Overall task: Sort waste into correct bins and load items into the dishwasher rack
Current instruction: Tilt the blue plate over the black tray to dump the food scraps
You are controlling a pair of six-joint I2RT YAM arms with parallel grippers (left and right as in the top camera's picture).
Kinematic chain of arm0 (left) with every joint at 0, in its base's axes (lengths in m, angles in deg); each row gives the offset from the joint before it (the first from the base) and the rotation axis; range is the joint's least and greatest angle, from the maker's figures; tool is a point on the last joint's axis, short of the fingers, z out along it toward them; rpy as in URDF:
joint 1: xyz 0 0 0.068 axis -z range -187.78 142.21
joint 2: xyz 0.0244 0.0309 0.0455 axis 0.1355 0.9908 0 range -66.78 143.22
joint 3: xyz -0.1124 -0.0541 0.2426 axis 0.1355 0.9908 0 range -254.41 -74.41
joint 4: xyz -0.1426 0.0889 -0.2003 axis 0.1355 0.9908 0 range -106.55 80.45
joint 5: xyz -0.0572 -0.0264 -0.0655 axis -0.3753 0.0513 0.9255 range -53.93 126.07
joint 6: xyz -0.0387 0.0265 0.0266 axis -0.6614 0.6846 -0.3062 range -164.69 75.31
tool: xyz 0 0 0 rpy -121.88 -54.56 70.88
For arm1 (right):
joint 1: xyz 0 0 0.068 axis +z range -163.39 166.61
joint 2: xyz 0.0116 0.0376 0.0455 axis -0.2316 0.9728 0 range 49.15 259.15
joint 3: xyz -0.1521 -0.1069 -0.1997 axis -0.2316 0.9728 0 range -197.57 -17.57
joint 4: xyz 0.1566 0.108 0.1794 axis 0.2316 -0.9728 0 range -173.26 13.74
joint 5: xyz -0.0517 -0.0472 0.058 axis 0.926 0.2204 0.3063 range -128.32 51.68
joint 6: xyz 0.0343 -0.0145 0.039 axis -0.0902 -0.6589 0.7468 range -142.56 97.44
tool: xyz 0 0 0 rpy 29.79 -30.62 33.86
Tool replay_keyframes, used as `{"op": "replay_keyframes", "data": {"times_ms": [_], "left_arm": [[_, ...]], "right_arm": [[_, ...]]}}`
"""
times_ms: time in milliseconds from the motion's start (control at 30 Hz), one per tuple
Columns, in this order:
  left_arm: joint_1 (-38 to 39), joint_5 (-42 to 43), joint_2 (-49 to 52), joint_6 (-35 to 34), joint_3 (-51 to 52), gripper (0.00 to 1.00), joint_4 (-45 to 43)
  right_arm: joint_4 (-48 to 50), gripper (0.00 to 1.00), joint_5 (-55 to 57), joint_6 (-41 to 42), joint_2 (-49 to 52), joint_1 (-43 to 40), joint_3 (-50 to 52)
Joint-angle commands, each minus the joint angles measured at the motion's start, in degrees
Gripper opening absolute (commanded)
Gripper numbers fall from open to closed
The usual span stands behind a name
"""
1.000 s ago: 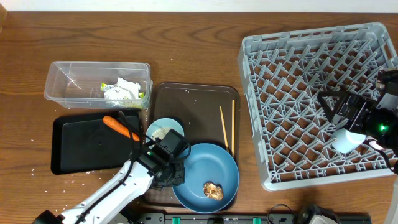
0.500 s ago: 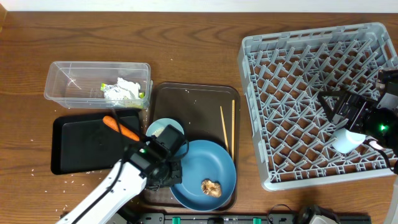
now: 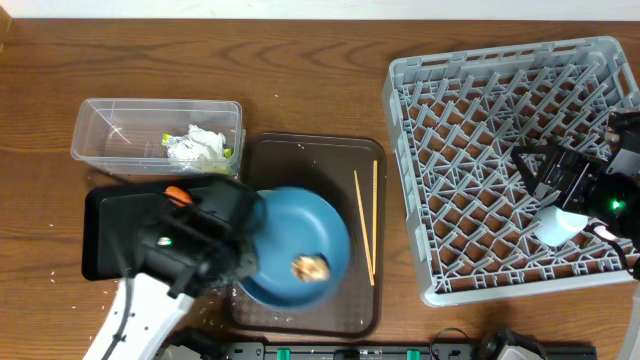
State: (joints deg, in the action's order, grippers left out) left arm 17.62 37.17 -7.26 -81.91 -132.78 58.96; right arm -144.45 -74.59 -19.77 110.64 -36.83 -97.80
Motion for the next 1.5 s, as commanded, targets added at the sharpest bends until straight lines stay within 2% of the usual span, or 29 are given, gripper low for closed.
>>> {"op": "replay_keyframes", "data": {"times_ms": [0, 233, 467, 633, 900, 1033, 1133, 1333, 1467], "left_arm": [[-7.63, -11.23, -2.97, 0.72, -2.21, 0.06, 0.55], [-22.64, -26.82, -4.87, 0.7, -2.19, 0.06, 3.93], [-30.6, -44.63, -3.43, 1.84, -2.21, 0.06, 0.02], [-30.91, -51.19, -0.55, 2.67, -2.51, 0.06, -1.22], [-30.86, -62.12, 9.4, 4.42, -2.54, 0.06, 0.04], [-30.86, -63.52, 13.33, 4.63, -2.54, 0.06, -0.66], [-30.71, -70.62, 15.85, 10.49, -2.64, 0.06, -3.15], [-30.47, -70.55, 16.2, 13.27, -2.69, 0.06, -8.04], [-30.42, -71.04, 16.17, 20.09, -2.69, 0.06, -14.23]], "right_arm": [[0.09, 0.99, -0.15, 0.59, 0.02, 0.96, -0.28], [0.15, 0.99, -0.15, 0.59, 0.02, 0.98, -0.28], [0.48, 0.99, -0.11, 1.86, 0.02, 0.96, -0.28], [0.46, 0.99, -0.13, 1.86, 0.02, 0.96, -0.28], [0.48, 0.99, -0.11, 1.86, 0.02, 0.96, -0.28], [0.5, 0.99, -0.11, 1.86, 0.02, 0.96, -0.28], [0.52, 0.99, -0.09, 1.86, 0.02, 0.96, -0.28], [0.55, 0.99, -0.07, 1.86, 0.02, 0.96, -0.28], [0.44, 0.99, -0.07, 1.86, 0.02, 0.96, -0.28]]}}
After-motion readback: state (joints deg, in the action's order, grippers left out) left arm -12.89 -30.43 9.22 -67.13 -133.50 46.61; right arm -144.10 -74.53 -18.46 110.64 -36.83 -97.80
